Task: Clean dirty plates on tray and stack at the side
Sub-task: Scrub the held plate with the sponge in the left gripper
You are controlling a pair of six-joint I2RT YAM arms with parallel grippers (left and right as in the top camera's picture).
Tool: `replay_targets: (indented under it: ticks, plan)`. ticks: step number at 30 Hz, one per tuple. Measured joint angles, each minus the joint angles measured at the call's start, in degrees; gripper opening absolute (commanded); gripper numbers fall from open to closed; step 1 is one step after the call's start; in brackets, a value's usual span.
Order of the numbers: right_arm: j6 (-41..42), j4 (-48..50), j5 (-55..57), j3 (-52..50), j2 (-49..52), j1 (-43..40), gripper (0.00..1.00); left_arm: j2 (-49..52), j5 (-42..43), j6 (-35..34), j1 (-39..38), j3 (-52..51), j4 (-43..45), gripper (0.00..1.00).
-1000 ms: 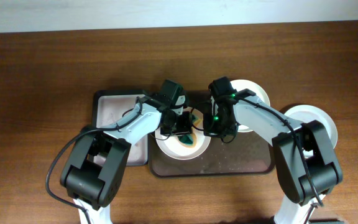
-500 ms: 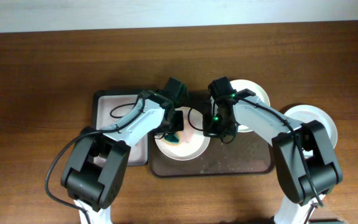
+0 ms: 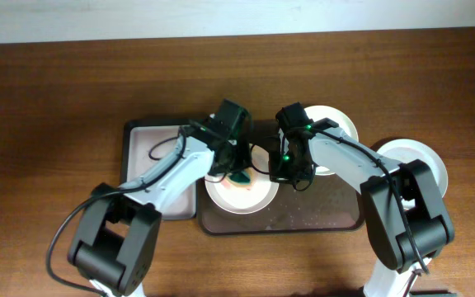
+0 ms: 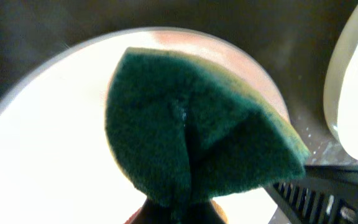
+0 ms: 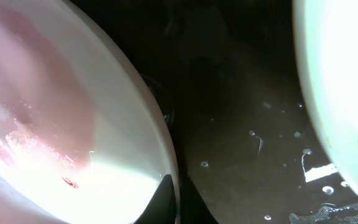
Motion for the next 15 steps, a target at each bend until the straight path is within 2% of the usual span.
replay_targets:
  ticks: [3, 6, 15]
  plan:
    - [0.0, 0.0, 0.0, 0.0, 0.0, 0.0, 0.04, 1.4, 2.4, -2.6, -1.3, -3.4, 5.7, 0.00]
    - [-0.1, 0.0, 0.0, 0.0, 0.0, 0.0, 0.04, 1.5, 1.5, -3.7, -2.6, -4.7, 7.0, 0.00]
    - [-0.4, -0.1, 0.0, 0.0, 0.0, 0.0, 0.04, 1.5, -13.7, -4.9, -6.1, -5.4, 6.5, 0.00]
